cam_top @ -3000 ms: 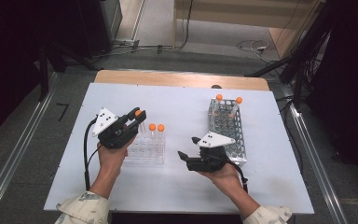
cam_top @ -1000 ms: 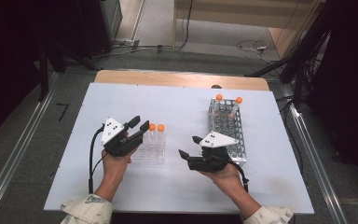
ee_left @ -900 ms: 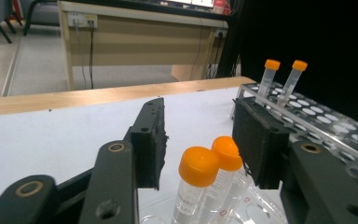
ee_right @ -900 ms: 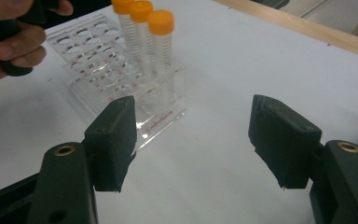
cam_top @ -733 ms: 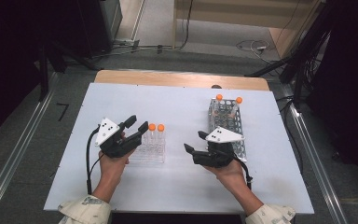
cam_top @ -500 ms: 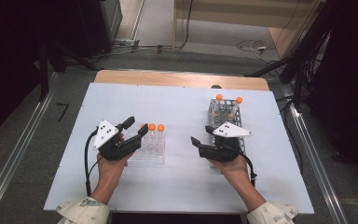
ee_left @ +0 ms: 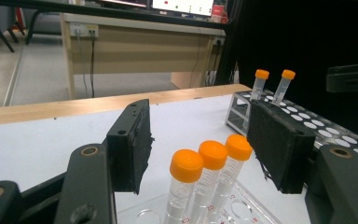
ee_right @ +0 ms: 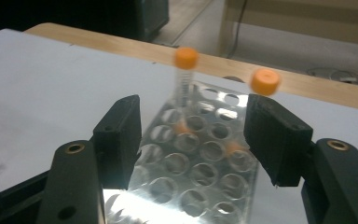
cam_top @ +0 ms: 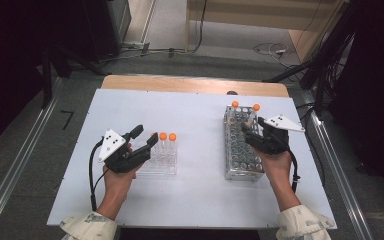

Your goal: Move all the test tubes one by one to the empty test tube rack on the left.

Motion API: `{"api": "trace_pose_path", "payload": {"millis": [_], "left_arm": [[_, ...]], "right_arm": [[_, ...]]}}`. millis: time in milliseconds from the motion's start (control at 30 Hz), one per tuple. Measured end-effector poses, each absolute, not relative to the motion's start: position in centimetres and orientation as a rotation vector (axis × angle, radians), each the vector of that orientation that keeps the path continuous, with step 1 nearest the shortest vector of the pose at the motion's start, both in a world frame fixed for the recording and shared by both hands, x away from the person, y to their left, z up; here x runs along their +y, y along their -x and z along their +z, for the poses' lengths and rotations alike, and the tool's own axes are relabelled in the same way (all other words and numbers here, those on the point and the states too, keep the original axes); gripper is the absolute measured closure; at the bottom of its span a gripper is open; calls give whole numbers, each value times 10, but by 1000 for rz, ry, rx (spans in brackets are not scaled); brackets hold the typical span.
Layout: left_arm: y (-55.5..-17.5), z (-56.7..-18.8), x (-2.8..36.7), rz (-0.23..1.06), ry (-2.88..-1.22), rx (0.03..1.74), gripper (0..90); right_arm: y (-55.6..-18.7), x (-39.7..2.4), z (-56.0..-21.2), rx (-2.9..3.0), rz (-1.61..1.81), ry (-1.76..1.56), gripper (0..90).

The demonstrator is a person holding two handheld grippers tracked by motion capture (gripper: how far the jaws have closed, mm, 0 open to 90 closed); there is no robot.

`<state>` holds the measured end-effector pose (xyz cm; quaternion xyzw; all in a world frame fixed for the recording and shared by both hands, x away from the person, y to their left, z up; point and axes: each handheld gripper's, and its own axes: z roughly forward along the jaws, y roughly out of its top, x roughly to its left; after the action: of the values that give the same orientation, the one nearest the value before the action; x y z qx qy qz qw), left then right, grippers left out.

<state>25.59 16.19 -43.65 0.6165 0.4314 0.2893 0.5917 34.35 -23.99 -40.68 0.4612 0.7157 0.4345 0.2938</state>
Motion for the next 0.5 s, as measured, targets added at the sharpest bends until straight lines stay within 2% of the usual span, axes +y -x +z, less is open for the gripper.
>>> {"api": "trace_pose_path", "payload": {"millis": [267, 500], "left_arm": [[-256, -437, 163, 670, -1431, 1005, 396], [-256, -437, 164, 669, -1428, 1005, 397]], "right_arm": [[-374, -249, -425, 1851, 1097, -1268, 417], [-399, -252, -443, 1829, 1071, -1249, 516]]}}
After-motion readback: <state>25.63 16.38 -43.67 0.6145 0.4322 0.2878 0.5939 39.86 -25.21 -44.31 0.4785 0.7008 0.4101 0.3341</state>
